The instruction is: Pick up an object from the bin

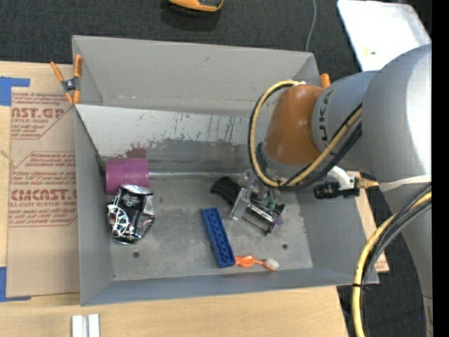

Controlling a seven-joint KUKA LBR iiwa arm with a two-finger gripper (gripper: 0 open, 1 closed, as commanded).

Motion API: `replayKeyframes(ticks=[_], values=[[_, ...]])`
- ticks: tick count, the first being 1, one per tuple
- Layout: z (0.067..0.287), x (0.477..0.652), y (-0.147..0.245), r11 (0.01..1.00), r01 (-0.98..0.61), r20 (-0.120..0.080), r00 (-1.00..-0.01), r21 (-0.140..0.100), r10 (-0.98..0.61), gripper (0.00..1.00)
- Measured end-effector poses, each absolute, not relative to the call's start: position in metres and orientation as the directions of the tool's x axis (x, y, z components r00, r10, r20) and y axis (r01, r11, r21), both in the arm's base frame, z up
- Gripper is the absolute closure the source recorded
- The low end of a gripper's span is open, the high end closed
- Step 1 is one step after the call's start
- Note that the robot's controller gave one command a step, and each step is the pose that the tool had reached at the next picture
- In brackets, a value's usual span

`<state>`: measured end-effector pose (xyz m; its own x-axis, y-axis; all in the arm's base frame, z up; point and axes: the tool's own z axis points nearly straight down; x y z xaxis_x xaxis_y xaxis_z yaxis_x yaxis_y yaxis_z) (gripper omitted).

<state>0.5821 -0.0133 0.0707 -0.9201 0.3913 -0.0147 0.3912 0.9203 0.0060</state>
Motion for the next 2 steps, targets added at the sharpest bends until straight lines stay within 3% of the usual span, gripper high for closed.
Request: replayKeyframes(ticks=[2], values=[[0.109, 0.58, -0.013, 0.921, 0.39, -0.008, -0.921, 0.004, 0.39, 1.0]])
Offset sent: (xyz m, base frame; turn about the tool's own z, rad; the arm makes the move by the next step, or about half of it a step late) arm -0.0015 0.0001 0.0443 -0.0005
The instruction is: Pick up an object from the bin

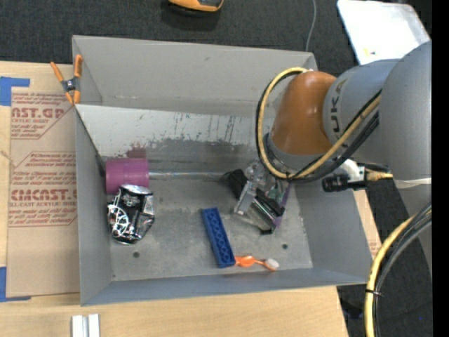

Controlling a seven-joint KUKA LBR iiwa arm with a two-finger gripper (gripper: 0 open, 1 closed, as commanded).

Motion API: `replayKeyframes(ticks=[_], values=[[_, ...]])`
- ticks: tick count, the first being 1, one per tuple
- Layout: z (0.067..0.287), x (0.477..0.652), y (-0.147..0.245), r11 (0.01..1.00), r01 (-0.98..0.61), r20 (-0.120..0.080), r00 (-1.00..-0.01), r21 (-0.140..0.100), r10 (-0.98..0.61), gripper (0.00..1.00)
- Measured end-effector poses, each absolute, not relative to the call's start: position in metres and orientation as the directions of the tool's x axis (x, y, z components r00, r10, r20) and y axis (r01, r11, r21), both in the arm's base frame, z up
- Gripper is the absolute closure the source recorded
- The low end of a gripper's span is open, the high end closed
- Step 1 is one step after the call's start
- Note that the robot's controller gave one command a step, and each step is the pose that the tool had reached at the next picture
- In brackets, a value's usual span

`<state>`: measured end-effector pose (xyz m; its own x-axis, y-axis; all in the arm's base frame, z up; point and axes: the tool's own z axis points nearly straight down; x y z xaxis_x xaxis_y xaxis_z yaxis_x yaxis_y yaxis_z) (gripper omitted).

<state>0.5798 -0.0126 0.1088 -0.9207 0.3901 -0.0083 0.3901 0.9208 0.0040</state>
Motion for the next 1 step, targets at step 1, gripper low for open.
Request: replayKeyframes(ticks=[1], values=[[0.1198, 0.5795, -0.0121, 0.921, 0.39, -0.008, -0.921, 0.004, 0.39, 1.0]])
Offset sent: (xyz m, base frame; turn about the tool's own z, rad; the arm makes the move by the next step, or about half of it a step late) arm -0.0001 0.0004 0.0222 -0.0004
